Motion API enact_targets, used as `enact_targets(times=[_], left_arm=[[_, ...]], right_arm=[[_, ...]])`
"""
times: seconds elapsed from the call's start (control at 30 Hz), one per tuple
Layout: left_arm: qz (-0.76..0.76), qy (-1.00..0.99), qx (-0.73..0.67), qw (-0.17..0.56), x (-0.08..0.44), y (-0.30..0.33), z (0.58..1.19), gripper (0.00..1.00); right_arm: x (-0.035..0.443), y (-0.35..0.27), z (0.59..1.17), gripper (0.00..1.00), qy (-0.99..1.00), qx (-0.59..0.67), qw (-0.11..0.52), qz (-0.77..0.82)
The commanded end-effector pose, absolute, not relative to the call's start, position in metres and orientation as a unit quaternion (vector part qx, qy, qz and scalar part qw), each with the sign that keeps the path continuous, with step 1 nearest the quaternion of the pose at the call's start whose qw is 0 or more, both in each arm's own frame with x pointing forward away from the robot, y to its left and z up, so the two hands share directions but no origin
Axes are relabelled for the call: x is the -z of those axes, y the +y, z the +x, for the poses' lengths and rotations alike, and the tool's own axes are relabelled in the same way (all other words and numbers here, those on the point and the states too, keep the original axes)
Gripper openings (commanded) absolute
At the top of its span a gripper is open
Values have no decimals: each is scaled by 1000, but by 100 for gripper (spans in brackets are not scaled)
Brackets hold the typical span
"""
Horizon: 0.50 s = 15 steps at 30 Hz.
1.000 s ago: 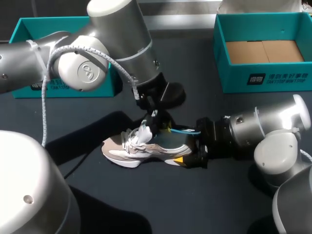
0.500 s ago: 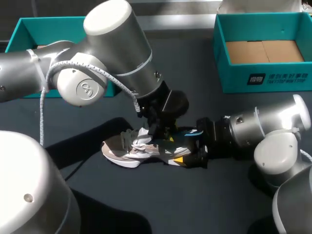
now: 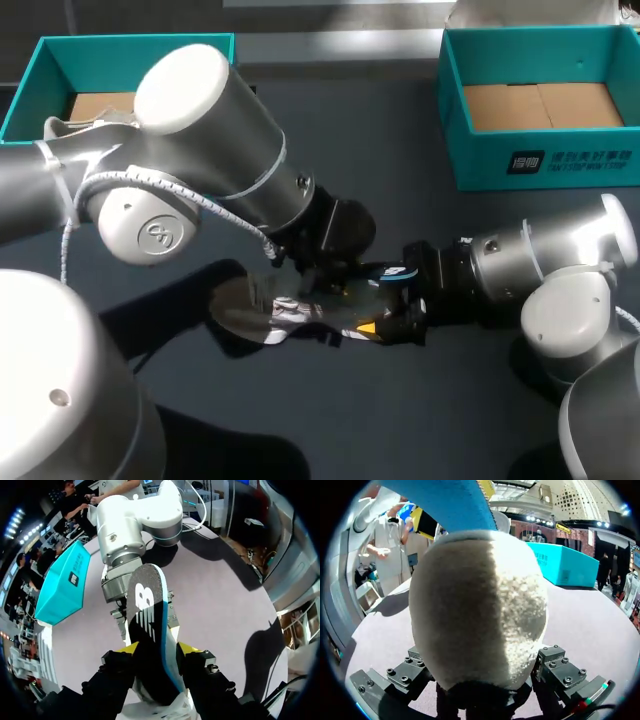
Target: Take the shoe out of the shoebox, open the shoe tongue, remove and reinsert the insole, then place the shoe into the shoebox
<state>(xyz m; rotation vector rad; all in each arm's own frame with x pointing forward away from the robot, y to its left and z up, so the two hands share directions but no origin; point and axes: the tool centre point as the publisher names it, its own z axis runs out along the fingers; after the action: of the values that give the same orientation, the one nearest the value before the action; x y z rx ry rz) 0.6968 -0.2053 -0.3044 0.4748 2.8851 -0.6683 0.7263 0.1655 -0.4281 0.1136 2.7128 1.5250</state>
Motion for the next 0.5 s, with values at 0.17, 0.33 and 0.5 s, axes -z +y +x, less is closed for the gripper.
enact_targets(times=[0.17, 0.33, 0.5], left_arm=[[147, 952, 246, 107, 320, -213, 698, 43], [141, 951, 250, 115, 323, -215, 702, 24], [133, 952, 251, 113, 322, -215, 704, 0]], right_arm=[[434, 168, 727, 0, 872, -488, 15, 37], [434, 168, 727, 0, 872, -488, 15, 37], [434, 168, 727, 0, 872, -488, 15, 37]])
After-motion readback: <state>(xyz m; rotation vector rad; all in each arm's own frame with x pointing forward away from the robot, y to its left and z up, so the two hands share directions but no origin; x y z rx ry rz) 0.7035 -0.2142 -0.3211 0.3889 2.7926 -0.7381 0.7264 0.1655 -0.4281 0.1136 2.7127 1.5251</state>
